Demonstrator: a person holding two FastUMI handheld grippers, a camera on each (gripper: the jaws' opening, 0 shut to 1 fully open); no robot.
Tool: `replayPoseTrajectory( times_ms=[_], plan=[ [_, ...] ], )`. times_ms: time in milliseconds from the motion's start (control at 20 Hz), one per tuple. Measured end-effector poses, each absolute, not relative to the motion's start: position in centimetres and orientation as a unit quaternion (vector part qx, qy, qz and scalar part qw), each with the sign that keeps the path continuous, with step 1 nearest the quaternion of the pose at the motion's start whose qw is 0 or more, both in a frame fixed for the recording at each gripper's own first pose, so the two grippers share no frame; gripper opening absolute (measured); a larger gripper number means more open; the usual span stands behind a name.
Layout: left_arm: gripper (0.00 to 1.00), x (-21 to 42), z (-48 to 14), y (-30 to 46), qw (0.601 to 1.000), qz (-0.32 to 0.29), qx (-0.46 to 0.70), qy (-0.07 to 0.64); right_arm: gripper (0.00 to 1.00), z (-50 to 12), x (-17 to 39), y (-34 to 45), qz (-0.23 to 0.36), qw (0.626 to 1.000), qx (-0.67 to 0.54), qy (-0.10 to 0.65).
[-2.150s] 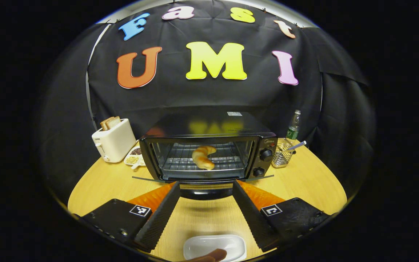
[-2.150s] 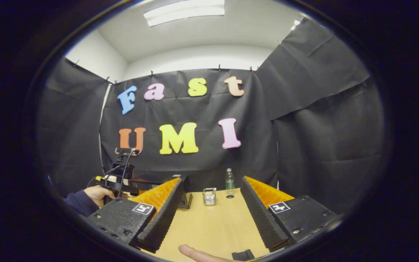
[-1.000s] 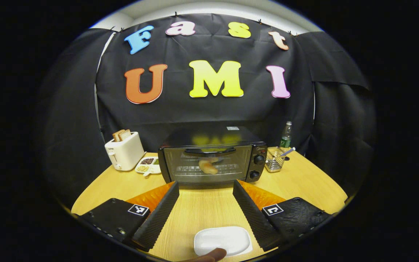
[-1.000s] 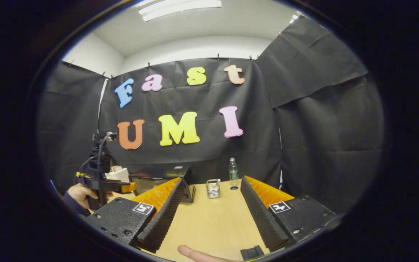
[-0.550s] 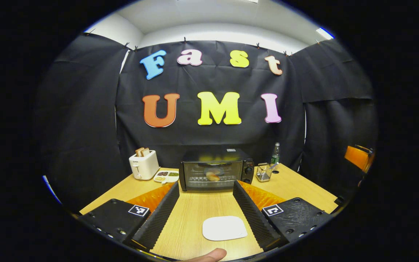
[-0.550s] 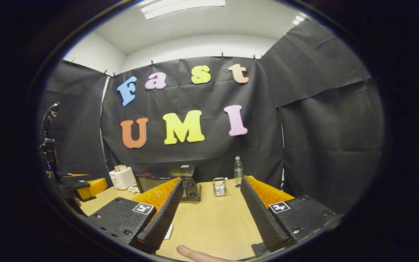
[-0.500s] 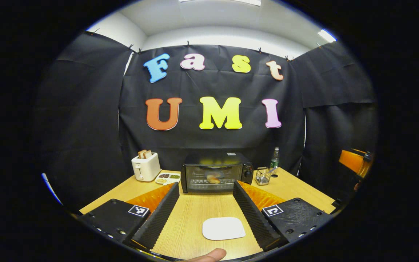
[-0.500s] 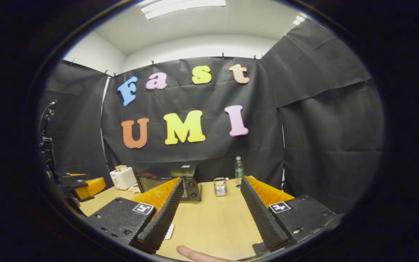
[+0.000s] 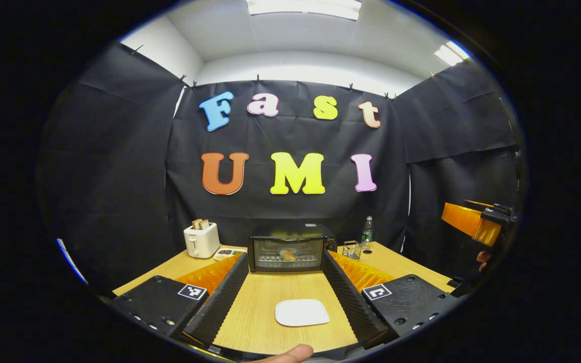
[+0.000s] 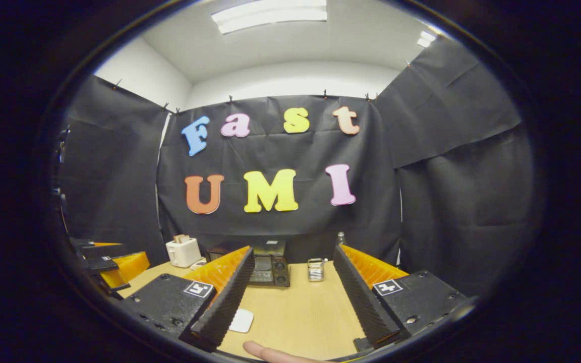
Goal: Open the electric oven with the left hand, put the food in, and close the electric oven.
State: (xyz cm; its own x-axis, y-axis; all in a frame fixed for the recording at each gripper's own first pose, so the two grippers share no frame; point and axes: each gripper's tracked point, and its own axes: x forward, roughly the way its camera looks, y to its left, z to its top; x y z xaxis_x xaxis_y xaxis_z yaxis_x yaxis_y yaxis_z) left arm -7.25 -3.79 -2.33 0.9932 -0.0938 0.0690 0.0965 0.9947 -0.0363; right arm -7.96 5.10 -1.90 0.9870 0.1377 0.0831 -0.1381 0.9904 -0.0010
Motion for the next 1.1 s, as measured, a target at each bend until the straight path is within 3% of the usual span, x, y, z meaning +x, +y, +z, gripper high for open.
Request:
replayPoseTrajectory(
  times_ms=[1100],
  plan=[
    [0.97, -9.9, -0.2, -4.1, 0.997, -0.045, -0.034, -0.061, 1.00, -1.5, -9.7, 4.8, 0.060, 0.998, 0.007, -0.034]
  ],
)
